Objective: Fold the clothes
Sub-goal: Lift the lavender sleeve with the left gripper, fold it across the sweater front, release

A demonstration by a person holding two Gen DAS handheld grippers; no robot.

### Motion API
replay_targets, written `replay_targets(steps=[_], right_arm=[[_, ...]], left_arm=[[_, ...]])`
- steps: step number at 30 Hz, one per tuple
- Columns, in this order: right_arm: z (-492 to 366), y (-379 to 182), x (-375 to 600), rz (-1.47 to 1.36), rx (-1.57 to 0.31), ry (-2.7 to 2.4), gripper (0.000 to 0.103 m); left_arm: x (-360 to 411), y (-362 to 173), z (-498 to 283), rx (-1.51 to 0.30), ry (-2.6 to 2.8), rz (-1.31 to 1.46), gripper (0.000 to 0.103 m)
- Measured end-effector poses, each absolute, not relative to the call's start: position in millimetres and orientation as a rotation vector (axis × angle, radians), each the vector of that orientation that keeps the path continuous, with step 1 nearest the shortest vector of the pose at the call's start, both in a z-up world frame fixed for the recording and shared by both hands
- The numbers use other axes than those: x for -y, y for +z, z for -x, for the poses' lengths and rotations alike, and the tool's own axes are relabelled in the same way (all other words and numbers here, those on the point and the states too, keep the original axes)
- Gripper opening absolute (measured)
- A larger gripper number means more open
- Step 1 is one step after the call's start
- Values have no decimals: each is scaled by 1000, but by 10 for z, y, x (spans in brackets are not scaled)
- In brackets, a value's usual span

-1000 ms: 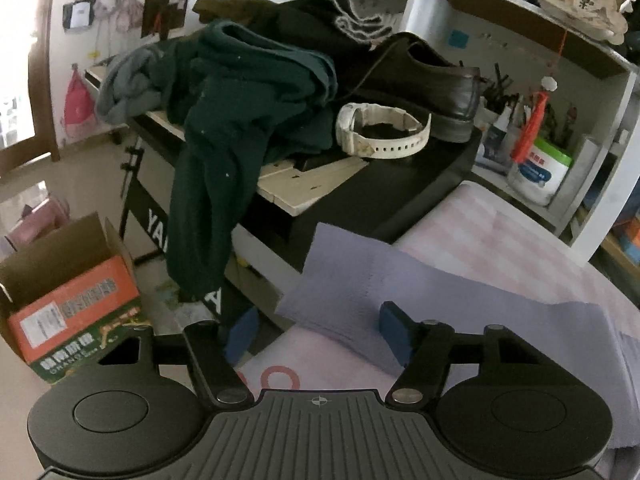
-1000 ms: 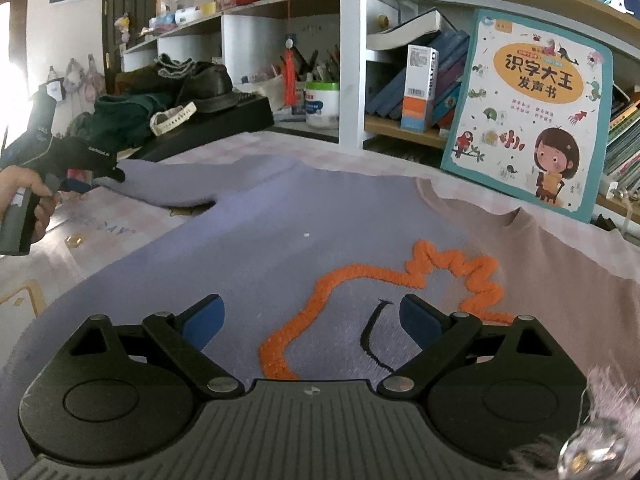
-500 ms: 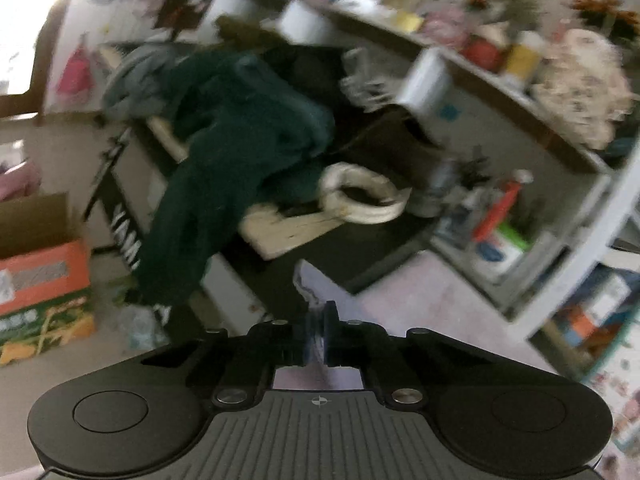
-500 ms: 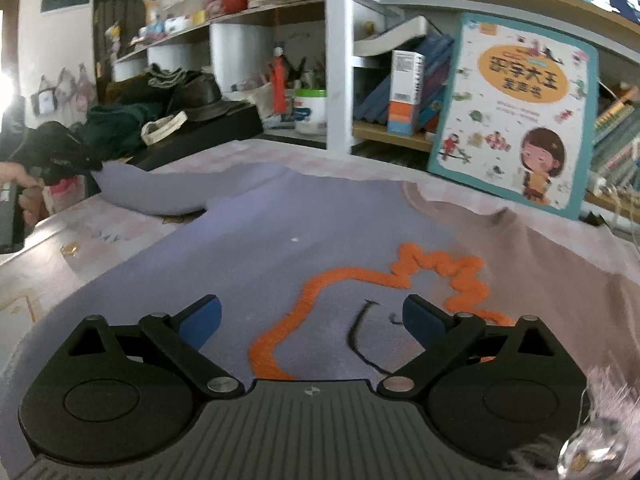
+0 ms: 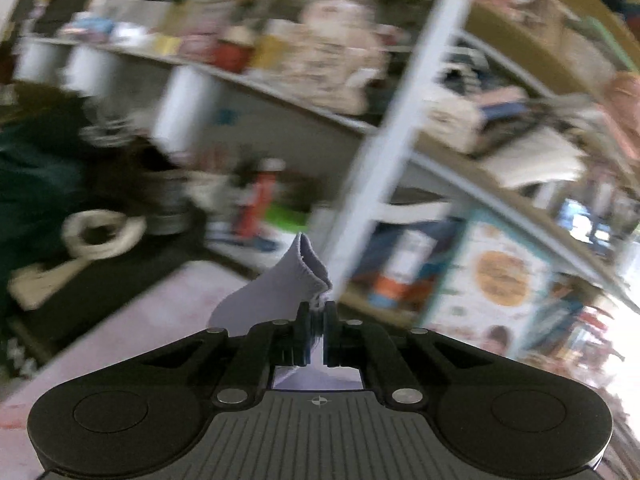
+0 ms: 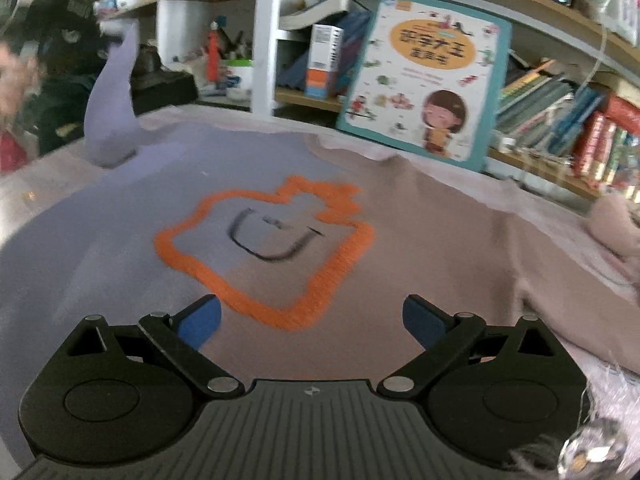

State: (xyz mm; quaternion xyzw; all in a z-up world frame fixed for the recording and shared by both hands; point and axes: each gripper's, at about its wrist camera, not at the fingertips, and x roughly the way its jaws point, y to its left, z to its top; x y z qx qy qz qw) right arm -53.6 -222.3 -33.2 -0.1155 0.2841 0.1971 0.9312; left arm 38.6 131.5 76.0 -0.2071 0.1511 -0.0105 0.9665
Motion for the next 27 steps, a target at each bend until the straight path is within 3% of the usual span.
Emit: replay_targets(steps=[13, 27], right_arm=[[534, -403, 2453, 147, -637, 392, 103], [521, -391, 2484, 122, -649, 404, 103]], left_arm=[[-22, 1008, -833, -308, -397, 397, 4], [660, 543, -1171, -489, -541, 465, 4]])
